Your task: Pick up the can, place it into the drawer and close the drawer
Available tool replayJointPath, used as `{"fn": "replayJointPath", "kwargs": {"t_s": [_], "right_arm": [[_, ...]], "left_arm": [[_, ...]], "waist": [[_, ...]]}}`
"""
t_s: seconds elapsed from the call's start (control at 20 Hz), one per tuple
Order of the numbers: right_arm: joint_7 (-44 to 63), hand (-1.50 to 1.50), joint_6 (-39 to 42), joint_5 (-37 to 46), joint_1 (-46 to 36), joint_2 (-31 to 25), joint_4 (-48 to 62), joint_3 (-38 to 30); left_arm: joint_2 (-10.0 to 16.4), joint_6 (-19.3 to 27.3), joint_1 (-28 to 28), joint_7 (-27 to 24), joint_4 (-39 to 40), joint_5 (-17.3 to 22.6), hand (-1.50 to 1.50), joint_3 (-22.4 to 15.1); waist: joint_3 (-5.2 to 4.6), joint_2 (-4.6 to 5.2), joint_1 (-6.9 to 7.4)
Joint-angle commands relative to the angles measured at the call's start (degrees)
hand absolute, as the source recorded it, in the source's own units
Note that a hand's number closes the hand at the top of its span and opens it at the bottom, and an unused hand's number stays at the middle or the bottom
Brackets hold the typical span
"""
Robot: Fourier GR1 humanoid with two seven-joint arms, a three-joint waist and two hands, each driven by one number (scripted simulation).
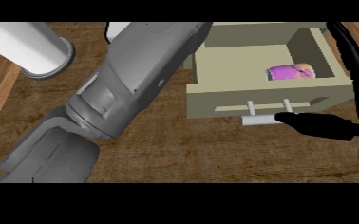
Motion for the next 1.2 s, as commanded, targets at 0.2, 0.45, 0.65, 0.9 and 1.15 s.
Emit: {"fn": "replayJointPath", "kwargs": {"t_s": [0.2,0.45,0.65,0.9,1.15], "right_arm": [[-4.58,-1.5,-5.71,14.58,-5.61,1.68,16.13,8.01],[-9.21,-1.5,-12.78,23.1,-8.78,3.23,30.21,11.01],[-11.62,-1.5,-17.07,25.22,-13.37,5.02,39.69,10.06],[-12.82,-1.5,-26.84,29.4,-20.52,10.05,54.81,8.9],[-12.12,-1.5,-33.59,31.98,-28.08,10.14,65.74,4.99]], "left_arm": [[0.4,-2.73,0.22,-0.56,1.38,-1.54,-1.5,0.15],[1.94,-4.03,0.01,-0.21,0.91,-0.95,-1.5,1.55],[3.25,-3.66,2.63,-0.02,0.19,-1.78,-1.5,1.98],[5.45,-4.6,1.76,2.36,-1.06,-2.76,-1.5,1.85],[7.39,-4.64,5.88,2.39,-5.5,-3.89,-1.5,1.32]], "waist": [[-0.08,-0.87,2.71],[-0.05,-0.59,3.28],[-0.07,-1.02,3.62],[-0.04,-0.78,4.65],[-0.08,-1.13,5.8]]}}
